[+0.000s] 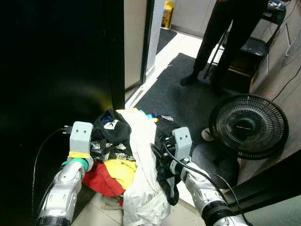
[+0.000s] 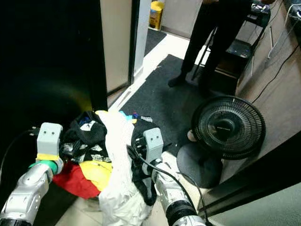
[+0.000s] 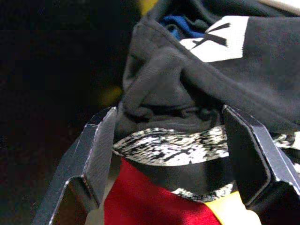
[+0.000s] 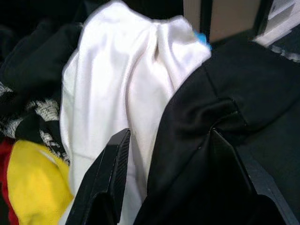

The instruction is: Clothes washing

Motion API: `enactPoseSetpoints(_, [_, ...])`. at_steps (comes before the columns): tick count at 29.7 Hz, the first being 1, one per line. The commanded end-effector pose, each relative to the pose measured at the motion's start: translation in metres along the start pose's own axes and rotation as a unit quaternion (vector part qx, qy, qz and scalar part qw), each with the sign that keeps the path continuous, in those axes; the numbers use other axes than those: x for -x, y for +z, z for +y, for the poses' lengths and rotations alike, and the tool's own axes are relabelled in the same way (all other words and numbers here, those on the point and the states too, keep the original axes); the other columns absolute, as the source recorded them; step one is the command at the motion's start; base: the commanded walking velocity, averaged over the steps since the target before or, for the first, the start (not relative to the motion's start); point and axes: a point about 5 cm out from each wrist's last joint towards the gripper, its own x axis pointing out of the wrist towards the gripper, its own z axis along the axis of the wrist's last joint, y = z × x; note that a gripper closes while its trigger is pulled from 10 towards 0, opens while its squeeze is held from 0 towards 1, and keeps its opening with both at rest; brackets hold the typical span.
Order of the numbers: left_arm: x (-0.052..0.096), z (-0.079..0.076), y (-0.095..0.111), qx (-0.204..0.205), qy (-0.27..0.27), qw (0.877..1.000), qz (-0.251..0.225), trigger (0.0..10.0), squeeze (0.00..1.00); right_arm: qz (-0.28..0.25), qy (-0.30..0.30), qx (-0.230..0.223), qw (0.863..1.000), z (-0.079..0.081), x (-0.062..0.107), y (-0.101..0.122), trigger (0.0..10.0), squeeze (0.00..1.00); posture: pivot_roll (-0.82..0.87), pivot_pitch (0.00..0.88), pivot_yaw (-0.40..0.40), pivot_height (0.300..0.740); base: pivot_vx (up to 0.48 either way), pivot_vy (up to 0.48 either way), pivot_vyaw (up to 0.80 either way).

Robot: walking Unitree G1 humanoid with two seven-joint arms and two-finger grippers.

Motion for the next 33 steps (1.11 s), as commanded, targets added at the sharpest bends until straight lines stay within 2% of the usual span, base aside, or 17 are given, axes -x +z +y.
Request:
enactPoseSetpoints(1, [0.006,-0.001,-0.012,0.007,0.002,1.000,0.022,10.0,0.00,0.059,-0.018,-0.021,0.998,0.000,0.011,-0.030,10.0,0.00,-0.01,0.367,-0.044,0.740,0.000,0.000,0.00])
enactPoseSetpoints(5, [0.009,-0.003,-0.015,0.006,0.001,1.000,0.026,10.0,0.00,0.107,-0.066,-0.017,0.992,-0.007,0.021,-0.049,10.0,0.00,0.00,0.359,-0.042,0.740,0.000,0.000,0.00])
enactPoseSetpoints(12, [0.009,-0.008,-0.014,0.007,-0.005,1.000,0.028,10.0,0.00,0.114,-0.108,0.031,0.987,-0.023,0.025,-0.046,10.0,0.00,-0.01,0.339,-0.036,0.740,0.000,0.000,0.00])
enactPoseSetpoints(18, [0.005,-0.017,-0.013,0.007,-0.019,0.999,0.025,10.0,0.00,0.122,-0.183,0.073,0.973,-0.055,0.042,-0.046,10.0,0.00,-0.01,0.319,-0.032,0.740,0.000,0.000,0.00])
enactPoseSetpoints(22, [0.006,-0.019,-0.014,0.007,-0.021,0.999,0.026,10.0,0.00,0.118,-0.193,0.083,0.971,-0.058,0.045,-0.046,10.0,0.00,-0.01,0.310,-0.030,0.740,0.000,0.000,0.00])
enactPoseSetpoints(23, [0.005,-0.020,-0.014,0.007,-0.022,0.999,0.027,10.0,0.00,0.111,-0.202,0.089,0.969,-0.060,0.046,-0.045,3.8,0.00,-0.01,0.304,-0.028,0.740,0.000,0.000,0.00])
enactPoseSetpoints(24, [0.005,-0.020,-0.014,0.007,-0.023,0.999,0.027,10.0,0.00,0.107,-0.209,0.093,0.968,-0.061,0.047,-0.044,0.0,0.00,-0.01,0.304,-0.028,0.740,0.000,0.000,0.00])
enactPoseSetpoints(33, [0.003,-0.023,-0.012,0.007,-0.028,0.999,0.025,10.0,0.00,0.088,-0.215,0.087,0.969,-0.064,0.044,-0.037,0.0,0.00,-0.01,0.286,-0.019,0.740,0.000,0.000,0.00])
